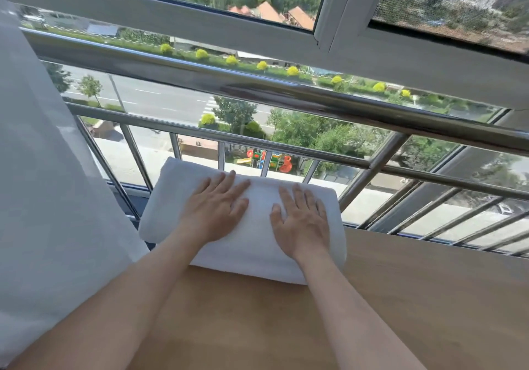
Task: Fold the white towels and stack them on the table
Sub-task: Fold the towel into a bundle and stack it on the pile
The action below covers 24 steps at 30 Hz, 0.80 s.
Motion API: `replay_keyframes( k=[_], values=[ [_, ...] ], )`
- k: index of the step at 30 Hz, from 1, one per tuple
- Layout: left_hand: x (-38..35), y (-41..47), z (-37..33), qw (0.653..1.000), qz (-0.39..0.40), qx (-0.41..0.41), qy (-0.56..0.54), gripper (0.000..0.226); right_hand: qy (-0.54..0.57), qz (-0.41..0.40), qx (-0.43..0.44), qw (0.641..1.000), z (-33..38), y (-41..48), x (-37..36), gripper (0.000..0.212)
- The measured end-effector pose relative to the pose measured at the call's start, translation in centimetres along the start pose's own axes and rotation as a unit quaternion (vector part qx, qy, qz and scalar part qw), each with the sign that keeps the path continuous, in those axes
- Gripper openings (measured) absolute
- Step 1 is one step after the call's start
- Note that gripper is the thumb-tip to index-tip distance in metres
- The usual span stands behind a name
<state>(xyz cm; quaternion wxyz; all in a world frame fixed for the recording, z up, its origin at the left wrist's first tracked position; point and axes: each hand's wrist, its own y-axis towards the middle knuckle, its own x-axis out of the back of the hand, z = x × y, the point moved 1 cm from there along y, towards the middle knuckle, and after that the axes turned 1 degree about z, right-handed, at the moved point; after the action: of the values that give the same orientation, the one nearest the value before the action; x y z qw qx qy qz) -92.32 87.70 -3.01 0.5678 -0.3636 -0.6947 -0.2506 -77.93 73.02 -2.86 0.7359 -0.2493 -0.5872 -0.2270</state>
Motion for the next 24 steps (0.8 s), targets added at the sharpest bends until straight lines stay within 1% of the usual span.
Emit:
replay_keyframes(
  k=[3,8,11,13,15,17,21,24],
  values=[
    [0.1,0.0,0.0,1.0,0.009,0.002,0.004,0.059,0.007,-0.001,-0.027,1.0,-2.2,-0.5,0.1,0.062],
    [0.2,-0.3,-0.3,1.0,0.023,0.007,0.017,0.057,0.065,0.022,-0.099,0.993,-5.8,-2.3,0.7,0.057],
    [-0.2,-0.6,-1.7,0.998,0.02,0.045,0.038,0.058,0.059,0.038,-0.121,0.99,-7.4,-3.8,1.5,0.056],
    [-0.8,-1.0,-3.6,0.996,0.022,0.078,0.046,0.063,0.07,0.028,-0.119,0.99,-8.3,-5.1,1.9,0.053],
    [-1.2,-0.9,-6.0,0.996,0.021,0.085,0.034,0.069,0.104,0.011,-0.127,0.986,-9.1,-6.7,2.2,0.05],
    [-1.3,-0.5,-9.1,0.998,0.02,0.052,0.031,0.068,0.143,0.013,-0.135,0.98,-10.2,-8.5,2.5,0.05],
    [-3.2,-0.8,-17.7,0.993,0.046,-0.092,0.059,0.065,0.19,0.014,-0.144,0.971,-13.4,-11.8,3.4,0.049],
    [-5.0,-2.4,-23.2,0.982,0.082,-0.172,0.008,0.062,0.208,0.014,-0.146,0.967,-16.4,-14.2,4.3,0.048]
  ],
)
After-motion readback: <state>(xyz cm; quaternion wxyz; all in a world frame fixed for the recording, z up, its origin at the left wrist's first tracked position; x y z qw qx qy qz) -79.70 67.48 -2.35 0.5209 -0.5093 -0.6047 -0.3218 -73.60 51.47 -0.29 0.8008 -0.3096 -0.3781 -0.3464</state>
